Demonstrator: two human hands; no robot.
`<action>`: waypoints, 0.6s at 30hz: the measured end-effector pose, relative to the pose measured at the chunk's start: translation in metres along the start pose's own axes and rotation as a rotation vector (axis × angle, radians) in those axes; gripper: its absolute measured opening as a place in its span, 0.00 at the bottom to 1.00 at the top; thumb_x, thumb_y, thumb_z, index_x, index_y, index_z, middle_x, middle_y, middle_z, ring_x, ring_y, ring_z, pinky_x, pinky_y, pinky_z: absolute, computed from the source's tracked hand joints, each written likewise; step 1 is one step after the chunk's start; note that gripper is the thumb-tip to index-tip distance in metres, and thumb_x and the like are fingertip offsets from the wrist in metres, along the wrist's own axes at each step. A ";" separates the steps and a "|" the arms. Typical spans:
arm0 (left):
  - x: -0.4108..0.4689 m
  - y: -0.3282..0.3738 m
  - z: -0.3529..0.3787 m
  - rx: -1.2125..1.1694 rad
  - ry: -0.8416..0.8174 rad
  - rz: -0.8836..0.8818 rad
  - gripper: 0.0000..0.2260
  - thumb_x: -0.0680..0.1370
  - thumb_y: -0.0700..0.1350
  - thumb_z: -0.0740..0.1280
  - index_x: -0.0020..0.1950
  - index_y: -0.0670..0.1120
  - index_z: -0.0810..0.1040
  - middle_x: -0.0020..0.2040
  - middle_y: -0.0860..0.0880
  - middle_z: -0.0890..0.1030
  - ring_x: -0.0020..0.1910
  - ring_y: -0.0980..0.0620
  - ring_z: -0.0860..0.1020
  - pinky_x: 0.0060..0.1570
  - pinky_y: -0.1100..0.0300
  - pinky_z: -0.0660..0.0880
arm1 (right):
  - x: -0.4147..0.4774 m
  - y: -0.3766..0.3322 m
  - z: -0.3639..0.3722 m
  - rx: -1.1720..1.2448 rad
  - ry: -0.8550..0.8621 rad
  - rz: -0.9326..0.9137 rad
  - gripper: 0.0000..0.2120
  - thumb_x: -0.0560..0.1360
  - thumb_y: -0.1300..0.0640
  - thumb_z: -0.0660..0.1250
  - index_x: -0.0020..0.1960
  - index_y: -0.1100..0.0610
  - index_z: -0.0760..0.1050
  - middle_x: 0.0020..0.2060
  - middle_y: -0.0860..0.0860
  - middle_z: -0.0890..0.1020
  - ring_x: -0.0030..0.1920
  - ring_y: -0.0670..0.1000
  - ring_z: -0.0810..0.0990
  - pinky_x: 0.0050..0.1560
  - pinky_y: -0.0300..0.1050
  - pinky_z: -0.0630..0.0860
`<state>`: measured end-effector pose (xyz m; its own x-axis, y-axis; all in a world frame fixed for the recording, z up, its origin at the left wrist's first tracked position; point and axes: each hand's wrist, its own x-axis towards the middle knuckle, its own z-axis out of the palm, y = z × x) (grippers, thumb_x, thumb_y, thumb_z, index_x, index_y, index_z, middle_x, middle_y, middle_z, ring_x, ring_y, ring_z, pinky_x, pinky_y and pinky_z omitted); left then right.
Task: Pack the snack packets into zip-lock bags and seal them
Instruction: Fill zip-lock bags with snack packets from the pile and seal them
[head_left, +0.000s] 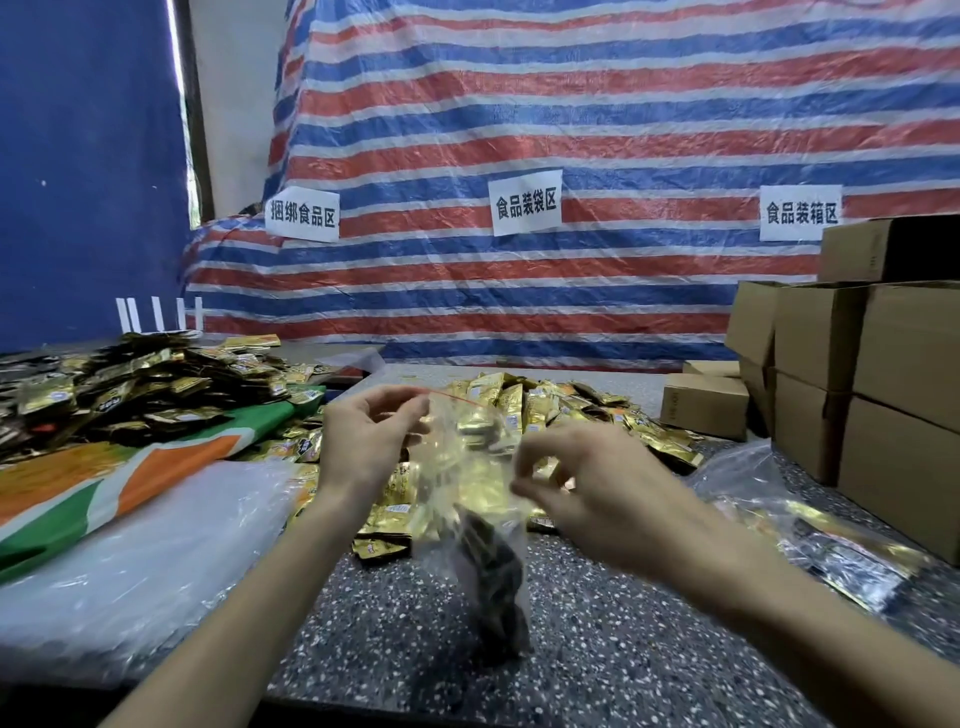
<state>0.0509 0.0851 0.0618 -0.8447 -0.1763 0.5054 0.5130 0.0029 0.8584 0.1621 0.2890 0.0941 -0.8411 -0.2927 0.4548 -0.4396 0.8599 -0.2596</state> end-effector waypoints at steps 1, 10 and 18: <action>0.003 0.001 -0.004 -0.013 0.003 -0.020 0.04 0.76 0.38 0.72 0.45 0.47 0.85 0.38 0.48 0.86 0.34 0.52 0.83 0.36 0.58 0.81 | 0.005 0.009 -0.010 0.049 0.017 0.036 0.04 0.79 0.50 0.68 0.45 0.46 0.77 0.47 0.43 0.80 0.46 0.42 0.79 0.41 0.37 0.72; 0.003 0.009 -0.010 -0.029 -0.172 -0.057 0.04 0.76 0.42 0.72 0.46 0.46 0.86 0.43 0.44 0.87 0.40 0.48 0.85 0.40 0.58 0.81 | 0.027 0.064 -0.041 0.268 0.082 0.116 0.03 0.77 0.61 0.70 0.48 0.57 0.83 0.40 0.50 0.85 0.40 0.49 0.85 0.46 0.51 0.84; -0.005 0.012 -0.006 0.078 -0.186 -0.002 0.04 0.77 0.39 0.71 0.47 0.42 0.85 0.39 0.43 0.86 0.39 0.46 0.85 0.40 0.58 0.83 | 0.023 0.077 -0.041 0.208 0.053 0.068 0.07 0.78 0.65 0.69 0.50 0.55 0.83 0.41 0.48 0.85 0.41 0.43 0.84 0.48 0.43 0.83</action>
<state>0.0617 0.0798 0.0689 -0.8632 0.0081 0.5049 0.5038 0.0797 0.8601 0.1221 0.3658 0.1192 -0.8557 -0.2097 0.4730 -0.4426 0.7702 -0.4592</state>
